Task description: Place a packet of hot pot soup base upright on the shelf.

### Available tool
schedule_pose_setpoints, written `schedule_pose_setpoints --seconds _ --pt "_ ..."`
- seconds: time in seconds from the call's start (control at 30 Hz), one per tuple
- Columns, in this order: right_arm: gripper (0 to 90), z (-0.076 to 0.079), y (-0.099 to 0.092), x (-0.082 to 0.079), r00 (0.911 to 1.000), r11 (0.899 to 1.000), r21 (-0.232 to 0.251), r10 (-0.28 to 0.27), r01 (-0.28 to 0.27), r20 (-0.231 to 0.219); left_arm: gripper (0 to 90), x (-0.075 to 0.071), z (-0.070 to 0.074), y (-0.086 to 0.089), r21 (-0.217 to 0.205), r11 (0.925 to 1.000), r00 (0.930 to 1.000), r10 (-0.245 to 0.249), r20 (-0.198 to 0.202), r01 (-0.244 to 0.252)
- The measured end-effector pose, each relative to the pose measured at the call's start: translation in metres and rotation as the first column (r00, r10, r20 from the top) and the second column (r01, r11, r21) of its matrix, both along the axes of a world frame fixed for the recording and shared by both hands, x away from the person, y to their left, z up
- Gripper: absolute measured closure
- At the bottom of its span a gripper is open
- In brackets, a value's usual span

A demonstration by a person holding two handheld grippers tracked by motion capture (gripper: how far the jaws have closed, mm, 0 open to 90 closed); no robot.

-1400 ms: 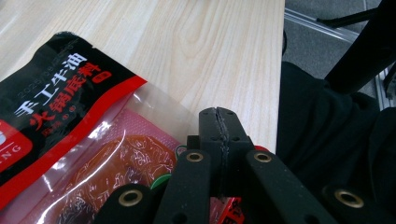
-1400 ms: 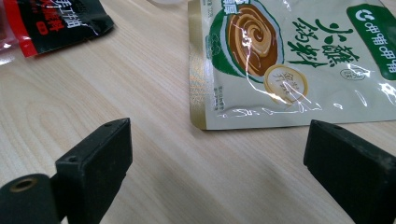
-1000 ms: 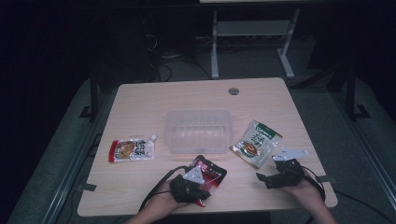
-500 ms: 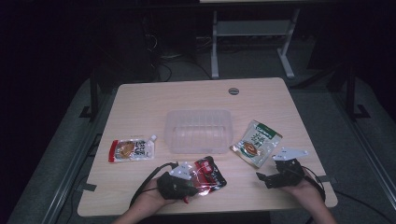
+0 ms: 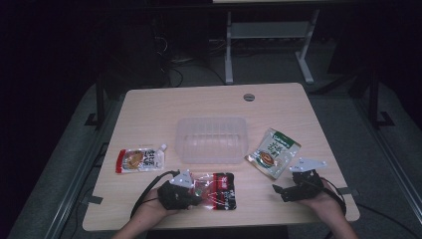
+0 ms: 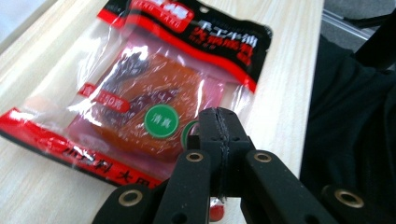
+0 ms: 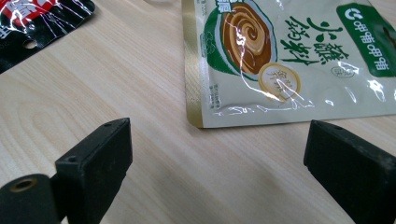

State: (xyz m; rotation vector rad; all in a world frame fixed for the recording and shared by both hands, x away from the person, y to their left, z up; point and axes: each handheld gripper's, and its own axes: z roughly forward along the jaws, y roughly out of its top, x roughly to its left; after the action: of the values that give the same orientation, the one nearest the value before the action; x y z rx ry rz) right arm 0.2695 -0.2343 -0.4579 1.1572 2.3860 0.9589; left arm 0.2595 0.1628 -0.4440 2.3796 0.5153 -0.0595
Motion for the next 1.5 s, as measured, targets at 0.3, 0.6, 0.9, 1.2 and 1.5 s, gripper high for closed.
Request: schedule_pose_setpoints --seconds 0.3,0.6,0.9,1.2,1.5 --pt "7.5 -0.001 -0.001 0.001 1.0000 1.000 0.001 -0.003 0.003 -0.006 89.5 0.016 0.011 0.029 -0.024 0.9958 0.9953 0.090 0.035 -0.089" --pt "7.8 0.000 -0.001 0.001 0.9999 1.000 0.011 -0.003 0.003 -0.014 89.5 0.029 0.004 0.032 -0.016 0.9881 0.9881 0.153 0.016 -0.153" --pt "7.8 -0.002 0.001 0.001 0.9998 1.000 -0.003 0.014 -0.014 -0.016 89.4 0.030 -0.001 0.031 0.001 0.9852 0.9852 0.171 -0.005 -0.171" --pt "7.8 -0.003 0.000 0.001 0.9999 1.000 -0.002 0.008 -0.008 -0.013 89.3 0.030 -0.004 0.029 0.031 0.9865 0.9869 0.161 0.000 -0.161" --pt "7.8 -0.003 0.000 0.001 0.9998 1.000 0.000 0.004 -0.004 -0.019 89.5 0.031 -0.008 0.030 0.065 0.9860 0.9879 0.155 -0.013 -0.154"
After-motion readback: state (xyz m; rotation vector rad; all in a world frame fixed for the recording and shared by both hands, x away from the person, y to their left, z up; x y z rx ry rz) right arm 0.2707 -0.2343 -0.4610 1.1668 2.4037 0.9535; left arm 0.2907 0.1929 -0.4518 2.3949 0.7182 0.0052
